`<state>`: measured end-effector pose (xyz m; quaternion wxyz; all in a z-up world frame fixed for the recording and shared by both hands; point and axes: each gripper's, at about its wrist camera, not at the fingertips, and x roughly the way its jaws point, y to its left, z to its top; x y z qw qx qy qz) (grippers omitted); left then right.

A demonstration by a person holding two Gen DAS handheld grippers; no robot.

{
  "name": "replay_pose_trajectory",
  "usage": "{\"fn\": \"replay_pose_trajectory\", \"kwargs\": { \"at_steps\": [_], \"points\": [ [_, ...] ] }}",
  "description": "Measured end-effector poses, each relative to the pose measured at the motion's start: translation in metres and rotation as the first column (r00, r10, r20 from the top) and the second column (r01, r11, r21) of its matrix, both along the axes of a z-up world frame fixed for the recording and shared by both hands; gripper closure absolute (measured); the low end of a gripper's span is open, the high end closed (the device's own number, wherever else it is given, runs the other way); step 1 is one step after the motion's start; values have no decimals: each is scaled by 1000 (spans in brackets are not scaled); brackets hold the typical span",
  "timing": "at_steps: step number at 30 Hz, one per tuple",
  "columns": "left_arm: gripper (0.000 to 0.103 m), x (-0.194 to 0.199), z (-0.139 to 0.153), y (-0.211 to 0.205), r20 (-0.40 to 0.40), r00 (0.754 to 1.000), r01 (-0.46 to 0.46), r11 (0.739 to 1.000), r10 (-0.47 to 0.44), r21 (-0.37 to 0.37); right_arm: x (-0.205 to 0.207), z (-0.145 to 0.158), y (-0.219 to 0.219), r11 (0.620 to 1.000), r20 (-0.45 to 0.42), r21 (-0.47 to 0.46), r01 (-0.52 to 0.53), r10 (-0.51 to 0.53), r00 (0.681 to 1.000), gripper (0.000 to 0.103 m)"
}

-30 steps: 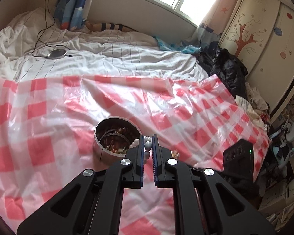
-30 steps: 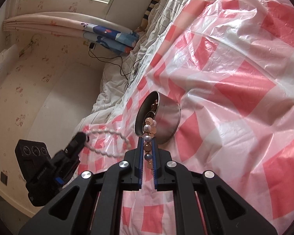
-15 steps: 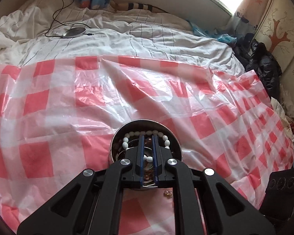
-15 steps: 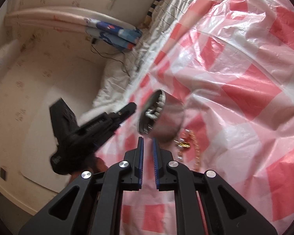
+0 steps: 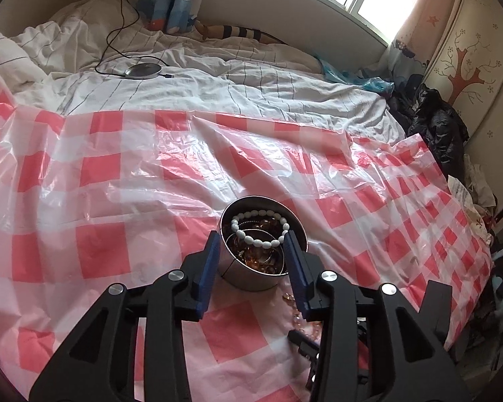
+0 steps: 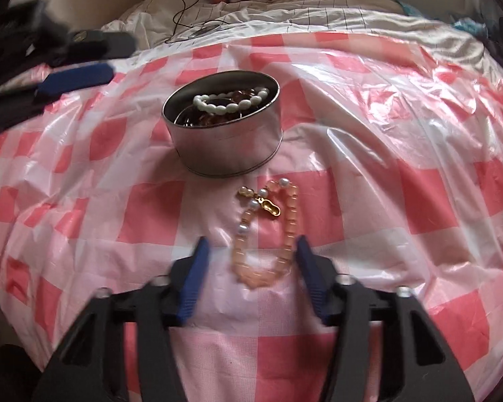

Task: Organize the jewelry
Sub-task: 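Lower the pink bead bracelet into the tin and open the right tool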

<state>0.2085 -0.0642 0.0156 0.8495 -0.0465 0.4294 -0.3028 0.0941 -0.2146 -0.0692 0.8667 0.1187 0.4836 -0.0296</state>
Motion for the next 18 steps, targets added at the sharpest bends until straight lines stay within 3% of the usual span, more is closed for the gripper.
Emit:
{"fn": "replay_pose_trajectory", "kwargs": {
  "at_steps": [1,2,3,7,11,13,18],
  "points": [
    [63,-2,2,5,0,1000,-3,1000,3,-9,-1,-1,-5,999,1,33,12,-12,1000,86],
    [61,-4,3,10,0,1000,-6,1000,6,-19,-4,-1,-14,997,3,77,28,-28,1000,87],
    [60,-6,3,14,-2,1000,-10,1000,10,-29,-7,-2,-23,989,12,139,48,-50,999,95],
    [56,-14,7,33,-16,999,-33,997,31,-74,-22,3,-54,936,60,334,110,-137,989,95],
    [54,-12,8,45,-26,998,-52,994,50,-97,-33,7,-73,883,91,444,150,-211,973,95],
    [54,-10,7,49,-35,997,-65,992,62,-104,-37,12,-80,843,140,524,123,-227,964,95],
    [54,-5,4,53,-53,996,-76,990,70,-117,-41,35,-79,806,275,591,20,-225,935,95]
  ]
}}
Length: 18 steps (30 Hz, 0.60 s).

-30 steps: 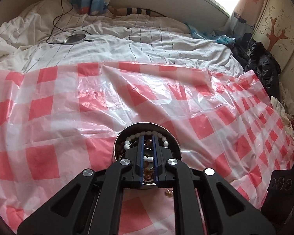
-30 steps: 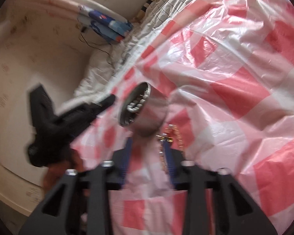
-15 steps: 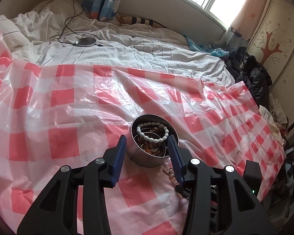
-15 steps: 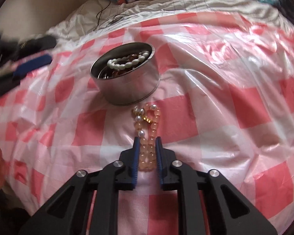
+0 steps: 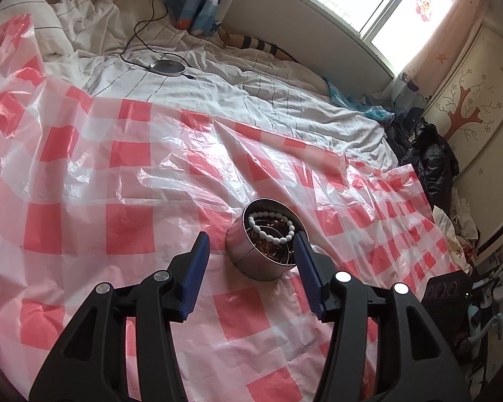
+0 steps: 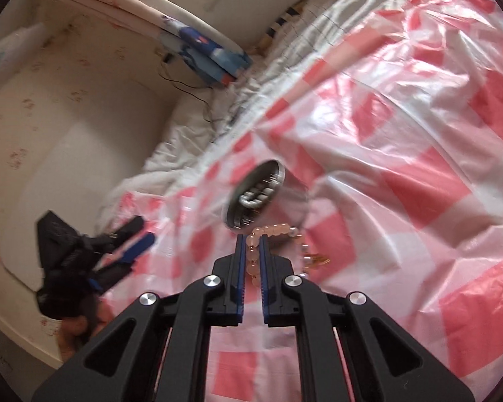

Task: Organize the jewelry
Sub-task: 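Lower the pink bead bracelet into the tin and open the right tool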

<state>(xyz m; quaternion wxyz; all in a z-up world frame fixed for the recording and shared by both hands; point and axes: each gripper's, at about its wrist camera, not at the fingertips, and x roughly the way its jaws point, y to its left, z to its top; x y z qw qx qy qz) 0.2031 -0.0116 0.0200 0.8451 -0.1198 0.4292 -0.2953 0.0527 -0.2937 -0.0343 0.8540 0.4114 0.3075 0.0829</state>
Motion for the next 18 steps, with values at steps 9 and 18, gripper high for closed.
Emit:
{"fn": "replay_pose_trajectory", "kwargs": {
  "at_steps": [9,18],
  "points": [
    [50,6,-4,1,-5,1000,-12,1000,12,16,61,32,19,992,92,90,-83,75,993,94],
    [36,2,-3,-9,49,999,-8,989,1,145,89,3,26,969,-126,-243,41,-74,989,57]
  ]
}}
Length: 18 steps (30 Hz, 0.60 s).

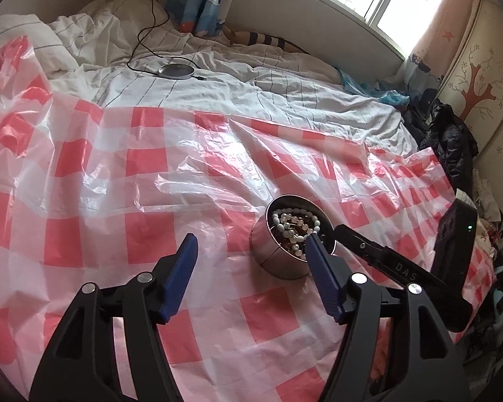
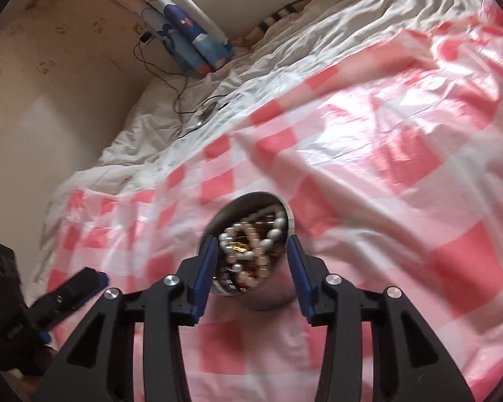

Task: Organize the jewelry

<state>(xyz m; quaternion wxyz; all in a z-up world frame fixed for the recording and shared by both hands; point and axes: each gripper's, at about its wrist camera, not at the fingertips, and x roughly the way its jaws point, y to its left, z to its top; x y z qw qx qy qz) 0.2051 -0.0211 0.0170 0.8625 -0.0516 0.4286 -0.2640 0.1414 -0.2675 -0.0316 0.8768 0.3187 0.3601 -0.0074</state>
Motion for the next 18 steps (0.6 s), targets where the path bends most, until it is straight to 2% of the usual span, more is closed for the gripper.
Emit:
{"fn": "replay_pose_trajectory", "kwargs": {
  "at_steps": [1,5,7,10,13,18],
  "points": [
    [33,-2,0,-3,8,1000,3,1000,-3,20,-5,1,-2,1000,4,-16,16,-16,1000,51],
    [19,-7,-2,-12,42,999,-11,993,7,114,-24,-5,-9,999,-20,-8,51,-51,999,42],
    [16,-9,-5,-19,45,999,-18,986,11,167,-33,-6,-10,998,-38,-18,66,-67,997,28],
    [11,-16,-10,-28,68,998,-25,974,10,224,-50,2,-8,995,-38,-67,79,-82,996,20],
    [8,-32,-11,-36,105,994,-35,960,6,279,-71,9,-4,983,-42,-156,97,-105,994,13],
    [8,-63,-9,-39,166,986,-75,938,19,338,-109,15,-1,948,-55,-286,141,-164,985,10]
  ]
}}
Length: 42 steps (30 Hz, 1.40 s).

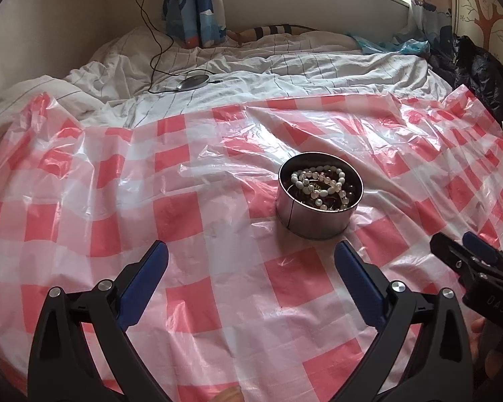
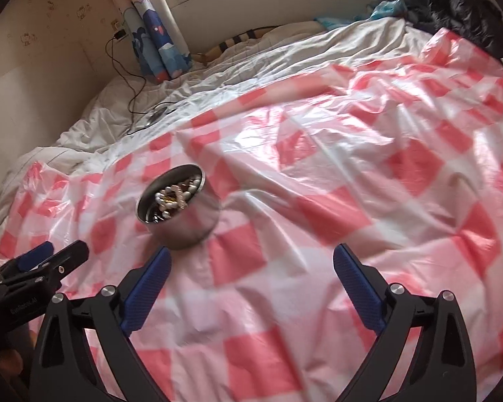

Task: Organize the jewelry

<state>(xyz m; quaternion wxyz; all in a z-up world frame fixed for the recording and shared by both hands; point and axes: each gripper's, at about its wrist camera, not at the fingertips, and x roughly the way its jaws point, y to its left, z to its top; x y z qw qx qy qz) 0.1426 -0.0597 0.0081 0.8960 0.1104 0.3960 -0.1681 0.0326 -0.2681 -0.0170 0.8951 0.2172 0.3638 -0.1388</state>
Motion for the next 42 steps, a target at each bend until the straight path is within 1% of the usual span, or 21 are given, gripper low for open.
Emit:
{"fn": "replay_pose_trajectory", "kwargs": {
  "at_steps": [5,10,12,15,18,20,23,26,30,34,37,42],
  "points": [
    [8,-25,-4,3,25,999,-29,999,28,40,-26,6,4,995,0,-78,57,-57,998,8],
    [8,-48,-4,14,51,997,-61,998,60,18,-38,12,10,989,-3,-116,93,-94,996,8],
    [8,-56,-4,15,51,998,-48,999,48,2,-42,15,11,987,-2,-119,108,-109,994,8],
    [8,-68,-1,15,78,996,-34,999,35,-13,-47,19,14,985,15,-129,113,-112,994,8],
    [8,-78,0,14,93,995,-35,999,36,-16,-53,27,24,979,43,-171,108,-102,994,7],
    [7,-82,0,13,93,995,-33,999,35,-27,-55,30,31,977,39,-193,89,-83,996,7],
    [8,-89,1,11,121,992,-37,999,38,-6,-57,31,37,970,17,-229,87,-85,996,7],
    [7,-92,0,10,126,992,-27,1000,26,9,-60,31,36,966,13,-238,105,-105,994,7],
    [8,-95,-1,10,128,991,-31,999,29,14,-56,24,29,970,-29,-215,115,-124,992,7],
    [7,-94,-4,10,116,993,-32,999,29,20,-56,22,27,971,-37,-205,123,-134,990,7],
    [8,-94,-5,8,114,993,-30,999,26,29,-54,21,28,970,-51,-213,120,-133,990,7],
    [8,-92,-7,9,100,995,-29,999,27,21,-49,18,33,965,-73,-241,108,-129,989,7]
  ]
}}
